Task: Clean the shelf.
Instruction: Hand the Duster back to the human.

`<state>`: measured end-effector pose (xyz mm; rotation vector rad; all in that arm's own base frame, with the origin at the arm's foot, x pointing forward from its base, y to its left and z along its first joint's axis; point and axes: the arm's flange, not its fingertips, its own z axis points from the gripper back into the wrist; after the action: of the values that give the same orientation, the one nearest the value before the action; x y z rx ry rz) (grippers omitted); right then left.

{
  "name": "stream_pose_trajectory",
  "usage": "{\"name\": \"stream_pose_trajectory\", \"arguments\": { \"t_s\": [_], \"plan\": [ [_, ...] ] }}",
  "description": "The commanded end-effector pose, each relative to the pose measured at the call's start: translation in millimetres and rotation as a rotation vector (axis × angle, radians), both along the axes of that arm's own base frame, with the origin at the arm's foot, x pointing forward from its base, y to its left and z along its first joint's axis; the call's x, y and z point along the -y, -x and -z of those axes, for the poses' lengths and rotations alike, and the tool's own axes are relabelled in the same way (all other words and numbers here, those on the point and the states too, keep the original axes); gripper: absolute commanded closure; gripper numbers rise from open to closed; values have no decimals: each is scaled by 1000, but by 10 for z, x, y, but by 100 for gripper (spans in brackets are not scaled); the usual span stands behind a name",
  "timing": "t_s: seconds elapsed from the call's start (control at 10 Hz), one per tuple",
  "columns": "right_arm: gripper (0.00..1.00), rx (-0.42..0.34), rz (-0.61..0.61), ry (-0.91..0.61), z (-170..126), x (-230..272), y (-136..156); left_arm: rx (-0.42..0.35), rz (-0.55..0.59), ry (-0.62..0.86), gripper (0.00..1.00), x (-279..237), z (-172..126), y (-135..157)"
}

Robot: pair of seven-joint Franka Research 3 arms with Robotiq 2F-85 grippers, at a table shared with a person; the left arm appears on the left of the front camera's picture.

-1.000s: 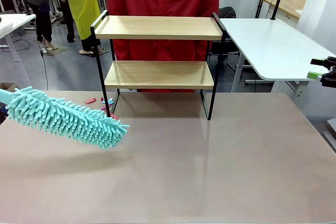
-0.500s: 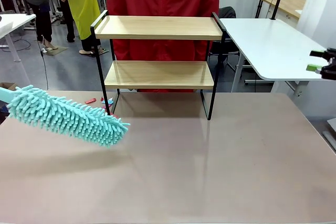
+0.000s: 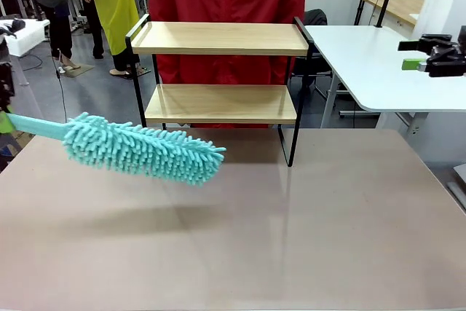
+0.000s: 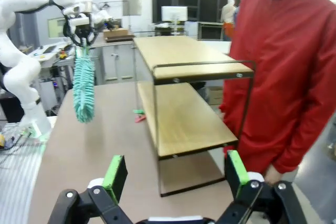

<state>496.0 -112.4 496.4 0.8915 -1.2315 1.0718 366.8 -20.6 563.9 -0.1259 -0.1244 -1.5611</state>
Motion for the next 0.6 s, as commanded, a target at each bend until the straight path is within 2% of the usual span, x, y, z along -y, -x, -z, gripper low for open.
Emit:
{"name": "stream_pose_trajectory", "arguments": {
  "t_s": [0.0,0.1,0.3,0.5],
  "plan": [
    [0,-97,-36,-18,-145,-167,120,17,69,129,87,40,199,23],
    [0,-138,-50,-42,-172,-309,200,29,81,158,87,136,349,2],
    [0,-329,-106,-91,-70,-644,343,73,136,263,87,266,595,-45],
    [0,-400,-106,-84,42,-916,394,120,148,372,87,356,808,-57]
  ]
}}
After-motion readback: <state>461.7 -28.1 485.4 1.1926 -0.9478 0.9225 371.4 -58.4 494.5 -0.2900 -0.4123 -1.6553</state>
